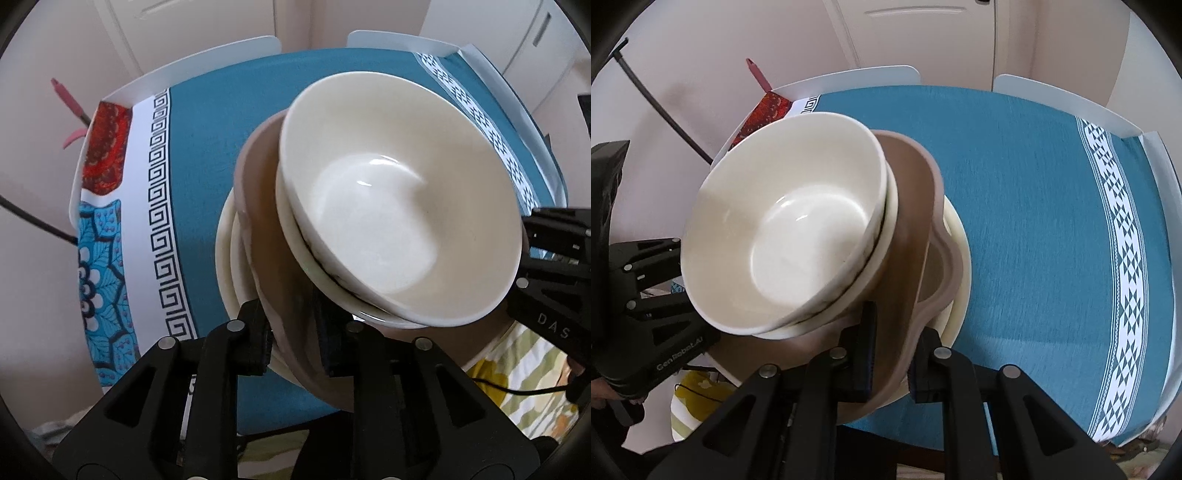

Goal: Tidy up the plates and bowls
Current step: 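Lift the basket with nested bowls and lower it onto the plate stack, then open both grippers and pull back from the stacked dishes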

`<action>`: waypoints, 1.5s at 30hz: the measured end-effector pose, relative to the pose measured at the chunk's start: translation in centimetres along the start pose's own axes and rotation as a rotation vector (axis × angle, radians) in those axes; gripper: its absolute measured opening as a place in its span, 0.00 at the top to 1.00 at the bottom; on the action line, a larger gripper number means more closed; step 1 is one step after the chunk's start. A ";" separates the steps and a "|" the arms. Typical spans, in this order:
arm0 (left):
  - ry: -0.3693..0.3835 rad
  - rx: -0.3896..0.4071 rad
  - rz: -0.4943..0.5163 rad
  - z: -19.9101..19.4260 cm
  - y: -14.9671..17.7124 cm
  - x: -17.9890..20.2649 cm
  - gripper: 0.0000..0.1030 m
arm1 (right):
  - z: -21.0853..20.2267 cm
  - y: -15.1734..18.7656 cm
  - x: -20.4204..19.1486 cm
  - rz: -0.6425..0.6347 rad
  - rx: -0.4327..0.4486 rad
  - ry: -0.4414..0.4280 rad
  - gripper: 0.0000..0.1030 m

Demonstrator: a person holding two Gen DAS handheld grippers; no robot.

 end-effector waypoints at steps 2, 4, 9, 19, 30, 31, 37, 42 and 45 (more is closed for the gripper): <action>-0.007 -0.006 -0.003 -0.1 -0.1 0.0 0.83 | 0.1 -0.2 0.1 0.016 -0.007 -0.005 0.87; -0.023 -0.008 0.003 -0.2 -0.1 0.2 0.83 | 0.0 -0.3 0.3 0.029 -0.011 -0.011 0.87; -0.044 -0.009 0.000 -0.9 0.1 0.3 0.82 | -0.3 -0.6 0.2 0.030 -0.026 -0.005 0.87; -0.093 0.006 -0.005 -3.3 0.3 -1.0 0.58 | -2.2 -0.9 0.4 0.067 -0.026 -0.002 0.87; -0.109 0.015 -0.029 -5.4 1.7 -0.5 0.58 | -5.7 0.0 0.7 0.093 0.010 0.002 0.87; -0.106 0.021 -0.035 -5.8 2.0 -0.5 0.58 | -6.1 0.2 0.7 0.092 0.016 0.001 0.87; -0.081 0.087 -0.077 -9.8 3.4 0.5 0.58 | -9.2 1.4 -0.4 0.081 0.072 -0.024 0.87; -0.051 0.231 -0.123 -15.3 4.1 2.0 0.58 | -13.6 2.9 -1.4 0.041 0.166 -0.011 0.87; -0.052 0.355 -0.157 -19.6 4.2 2.5 0.57 | -17.4 3.6 -2.0 0.004 0.258 0.024 0.82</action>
Point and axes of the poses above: each gripper's, at about its wrist camera, not at the fingertips, and z roughly the way its jaws point, x to its right, y to its underside, the point moved 4 cm from there along z, roughly the way its jaws point, and after that the axes turned 6 degrees about -y, right-handed, at the moved point
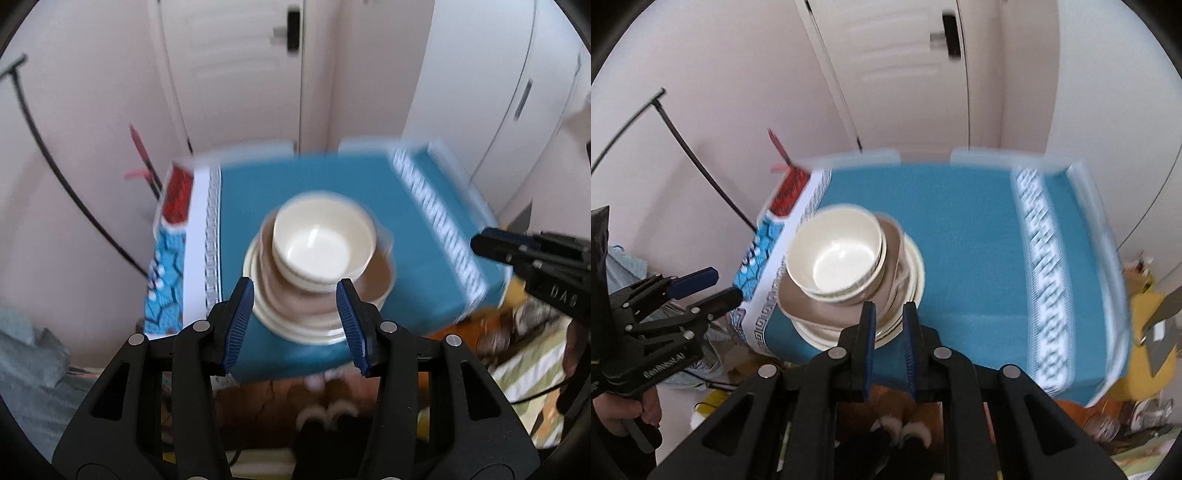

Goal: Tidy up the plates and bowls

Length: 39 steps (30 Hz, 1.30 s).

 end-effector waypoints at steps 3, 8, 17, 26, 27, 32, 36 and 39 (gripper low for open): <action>-0.008 0.149 -0.028 -4.5 -1.5 -0.1 0.26 | -3.7 -0.5 -0.5 -0.032 0.091 0.032 0.44; -0.047 0.396 -0.062 -11.4 -2.9 -0.1 0.00 | -9.9 -1.4 -1.4 -0.072 0.250 0.091 0.08; -0.101 0.585 -0.076 -16.7 -3.0 1.2 0.00 | -17.6 -1.5 -2.9 -0.095 0.508 0.237 0.01; -0.105 0.596 -0.073 -16.9 -2.9 1.6 0.00 | -18.8 -1.2 -2.7 -0.053 0.564 0.250 0.01; -0.102 0.593 -0.077 -17.0 -3.0 1.5 0.00 | -18.7 -1.3 -2.7 -0.051 0.564 0.247 0.01; -0.103 0.591 -0.074 -17.1 -3.3 1.7 0.00 | -19.2 -1.2 -2.8 -0.053 0.573 0.250 0.01; -0.103 0.593 -0.068 -17.0 -3.3 1.8 0.00 | -19.2 -1.4 -2.8 -0.051 0.570 0.255 0.01; -0.103 0.596 -0.068 -17.0 -3.3 1.8 0.00 | -19.0 -1.6 -2.7 -0.045 0.568 0.254 0.01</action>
Point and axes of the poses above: each gripper's, at about its wrist camera, not at the fingertips, and z roughly the way its jaws point, x to its right, y to its underside, the point moved 4 cm from there along z, roughly the way its jaws point, and after that the axes turned 6 degrees about -y, right-handed, at the moved point
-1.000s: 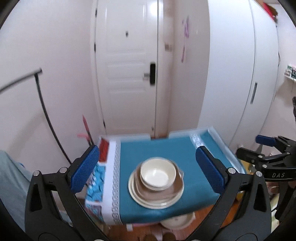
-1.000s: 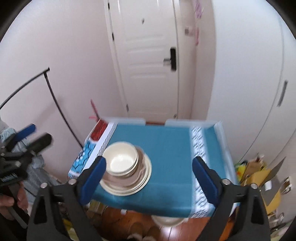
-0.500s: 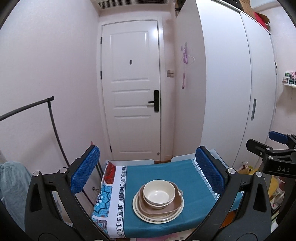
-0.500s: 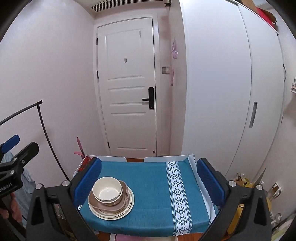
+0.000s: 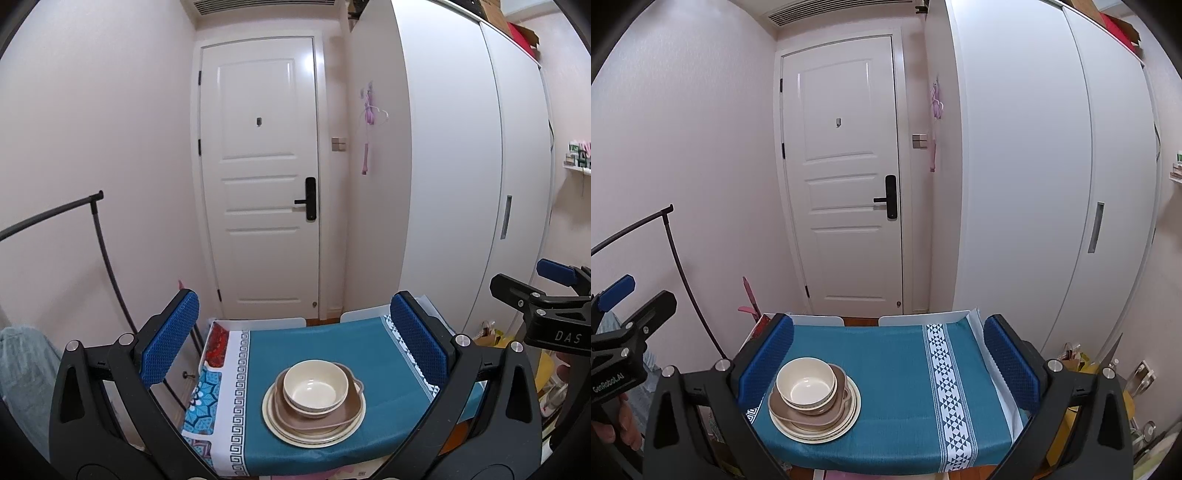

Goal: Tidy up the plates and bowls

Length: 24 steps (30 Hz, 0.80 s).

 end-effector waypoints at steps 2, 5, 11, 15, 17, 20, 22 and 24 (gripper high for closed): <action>0.002 -0.001 -0.002 0.0 0.1 0.0 0.00 | 0.0 0.0 0.0 -0.001 0.000 0.001 0.01; 0.004 -0.005 0.002 0.1 0.1 0.0 0.00 | 0.0 0.0 0.0 0.000 -0.002 0.001 0.01; 0.007 -0.004 0.010 0.3 0.0 -0.1 0.00 | 0.2 0.0 0.1 0.001 -0.005 -0.001 0.01; 0.008 -0.002 0.007 0.4 0.0 -0.1 0.00 | 0.4 -0.1 0.1 0.001 -0.007 0.001 0.01; 0.007 -0.001 0.007 0.4 0.0 -0.2 0.00 | 0.4 -0.1 0.0 0.002 -0.006 0.003 0.01; 0.009 -0.002 0.013 0.6 0.0 -0.3 0.00 | 0.6 0.0 0.0 0.003 -0.007 0.002 0.01; 0.011 0.000 0.015 0.6 0.0 -0.4 0.00 | 0.7 0.0 0.0 0.006 -0.006 0.002 0.01; 0.009 -0.001 0.015 0.6 0.1 -0.3 0.00 | 0.7 0.0 0.0 0.007 -0.007 0.002 0.01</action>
Point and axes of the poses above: each gripper's, at about its wrist camera, not at the fingertips, and z roughly the way its jaws point, x to its right, y to its underside, the point moved 4 cm from there along z, roughly the way its jaws point, and after that the axes turned 6 degrees about -y, right-handed, at the moved point
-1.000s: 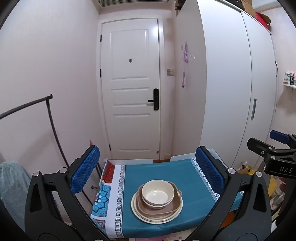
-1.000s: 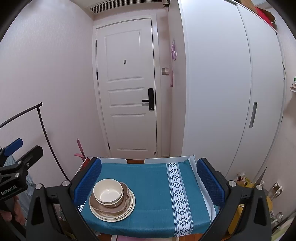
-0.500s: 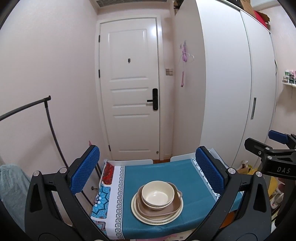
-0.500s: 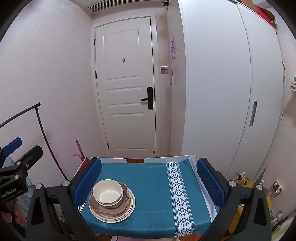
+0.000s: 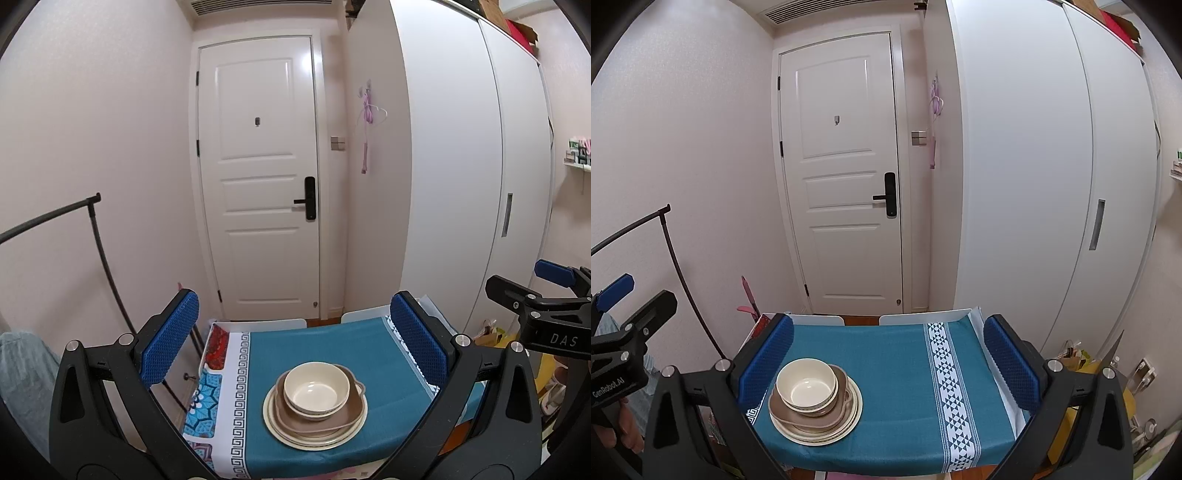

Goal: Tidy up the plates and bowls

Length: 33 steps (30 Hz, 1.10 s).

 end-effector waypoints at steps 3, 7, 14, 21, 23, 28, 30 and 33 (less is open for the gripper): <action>0.001 -0.001 -0.001 0.0 0.0 0.0 0.00 | 0.2 0.1 0.0 0.004 -0.003 0.000 0.01; 0.000 0.001 0.001 0.0 0.0 -0.1 0.00 | 0.3 0.2 -0.1 0.008 -0.005 0.000 0.01; 0.008 -0.005 0.006 0.3 0.1 -0.3 0.00 | 0.4 0.2 -0.2 0.009 -0.005 0.000 0.01; 0.009 -0.004 0.007 0.3 0.0 -0.1 0.00 | 0.4 0.3 -0.3 0.017 -0.012 0.002 0.01; 0.008 -0.004 0.006 0.3 0.1 -0.1 0.00 | 0.4 0.2 -0.4 0.018 -0.011 0.005 0.01; 0.013 -0.005 0.008 0.5 0.0 -0.5 0.00 | 0.6 0.3 -0.5 0.011 -0.016 0.007 0.01; 0.006 -0.003 0.008 0.4 0.0 -0.5 0.00 | 0.7 0.3 -0.6 0.014 -0.016 0.008 0.01; 0.009 -0.003 0.008 0.6 -0.1 -0.9 0.00 | 0.9 0.2 -0.6 0.019 -0.016 0.011 0.01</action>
Point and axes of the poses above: each gripper's, at about its wrist camera, not at the fingertips, and z roughly the way its jaws point, x to its right, y to its underside, the point moved 4 cm from there along z, roughly the way its jaws point, and after that the axes turned 6 degrees about -y, right-handed, at the moved point
